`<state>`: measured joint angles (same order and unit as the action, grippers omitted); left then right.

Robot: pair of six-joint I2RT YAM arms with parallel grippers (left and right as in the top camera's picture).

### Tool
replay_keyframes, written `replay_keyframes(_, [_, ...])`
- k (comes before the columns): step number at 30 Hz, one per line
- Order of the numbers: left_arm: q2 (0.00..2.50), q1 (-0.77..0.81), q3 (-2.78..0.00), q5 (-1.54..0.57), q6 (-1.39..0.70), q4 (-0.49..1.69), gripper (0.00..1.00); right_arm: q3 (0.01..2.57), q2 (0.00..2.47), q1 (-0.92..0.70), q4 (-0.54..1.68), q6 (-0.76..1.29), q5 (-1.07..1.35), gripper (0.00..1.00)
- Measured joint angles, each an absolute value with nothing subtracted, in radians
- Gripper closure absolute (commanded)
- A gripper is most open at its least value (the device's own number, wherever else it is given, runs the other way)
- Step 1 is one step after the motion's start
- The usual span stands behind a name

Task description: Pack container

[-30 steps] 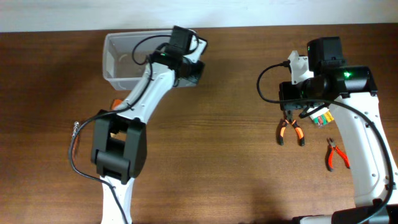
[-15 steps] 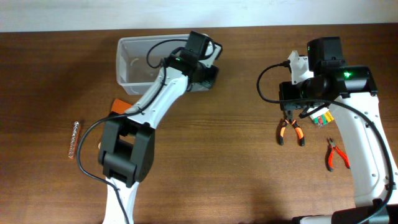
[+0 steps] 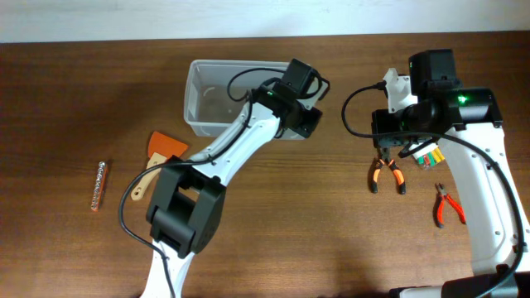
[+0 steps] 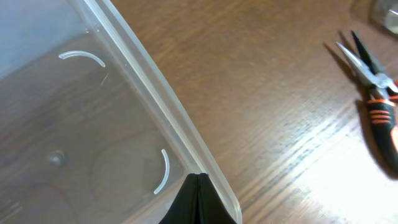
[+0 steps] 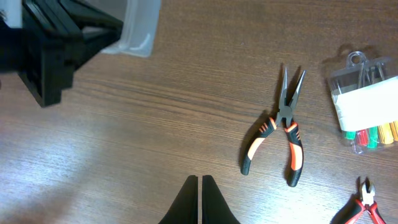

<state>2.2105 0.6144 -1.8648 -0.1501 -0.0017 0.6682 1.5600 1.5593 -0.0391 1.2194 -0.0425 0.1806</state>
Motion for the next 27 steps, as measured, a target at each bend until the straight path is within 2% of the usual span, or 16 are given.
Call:
replay_keyframes(9, [2.211, 0.542, -1.917, -0.154, -0.002, 0.668, 0.98, 1.560, 1.559, -0.039, 1.203, -0.046, 0.181, 0.96])
replay_keyframes(13, [2.211, 0.427, -1.984, -0.153, -0.005, 0.680, 0.91, 1.560, 1.559, -0.039, 1.200, -0.046, 0.180, 0.94])
replay_keyframes(16, [2.212, 0.330, -2.066, -0.121, -0.006, 0.753, 0.84, 1.560, 1.559, -0.039, 1.196, -0.052, 0.176, 0.85])
replay_keyframes(18, [2.212, 0.271, -2.125, -0.084, -0.006, 0.816, 0.76, 1.560, 1.559, -0.039, 1.188, -0.063, 0.174, 0.85])
replay_keyframes(24, [2.189, 0.130, -2.225, -0.009, -0.005, 0.982, 0.73, 1.617, 1.563, -0.041, 1.169, -0.087, 0.173, 0.86])
replay_keyframes(27, [2.148, 0.070, -2.225, 0.003, -0.006, 1.034, 0.73, 1.694, 1.569, -0.062, 1.166, -0.112, 0.170, 0.93])
